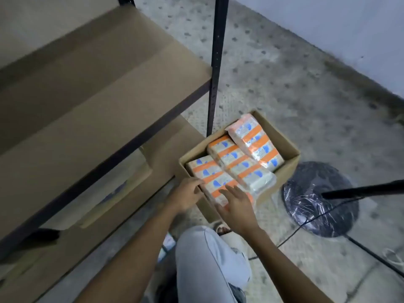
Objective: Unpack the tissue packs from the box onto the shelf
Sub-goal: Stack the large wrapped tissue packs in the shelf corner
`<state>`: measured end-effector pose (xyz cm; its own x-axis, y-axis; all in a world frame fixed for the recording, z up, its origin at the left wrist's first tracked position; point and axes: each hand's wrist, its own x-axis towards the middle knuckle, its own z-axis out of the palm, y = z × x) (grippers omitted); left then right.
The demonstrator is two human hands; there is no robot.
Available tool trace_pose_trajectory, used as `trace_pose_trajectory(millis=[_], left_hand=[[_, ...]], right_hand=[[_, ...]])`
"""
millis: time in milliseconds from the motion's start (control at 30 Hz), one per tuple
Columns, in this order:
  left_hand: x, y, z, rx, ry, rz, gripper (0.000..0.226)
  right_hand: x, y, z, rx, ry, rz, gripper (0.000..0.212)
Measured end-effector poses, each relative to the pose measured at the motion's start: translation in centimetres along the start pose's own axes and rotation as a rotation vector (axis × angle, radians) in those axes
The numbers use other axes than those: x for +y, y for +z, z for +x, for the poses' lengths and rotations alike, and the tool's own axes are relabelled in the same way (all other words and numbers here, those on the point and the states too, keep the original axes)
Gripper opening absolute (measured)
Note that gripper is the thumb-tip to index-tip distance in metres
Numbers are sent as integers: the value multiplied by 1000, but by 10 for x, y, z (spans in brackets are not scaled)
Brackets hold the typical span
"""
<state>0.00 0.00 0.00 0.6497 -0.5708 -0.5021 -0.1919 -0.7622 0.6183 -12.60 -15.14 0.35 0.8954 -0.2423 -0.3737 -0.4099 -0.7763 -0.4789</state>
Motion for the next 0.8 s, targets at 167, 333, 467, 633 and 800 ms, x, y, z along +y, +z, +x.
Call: trace_pose_trajectory(millis=[167,333,467,633,800], left_hand=[[-41,24,48,5,204,250,52],[-67,33,80,119,407,485,57],[-71,38,93,54,487,475,64],[-66,56,99,42,542,475,82],[-60,68,106,87,615,534,81]], right_hand=[[25,51,20,163,-20,-223,61],[47,69,29,373,-92,-341,56],[63,71,31,452,-157,-349,57],[78,60,30,458,-202,-322,58],[89,52,38,453,-253,-254,56]])
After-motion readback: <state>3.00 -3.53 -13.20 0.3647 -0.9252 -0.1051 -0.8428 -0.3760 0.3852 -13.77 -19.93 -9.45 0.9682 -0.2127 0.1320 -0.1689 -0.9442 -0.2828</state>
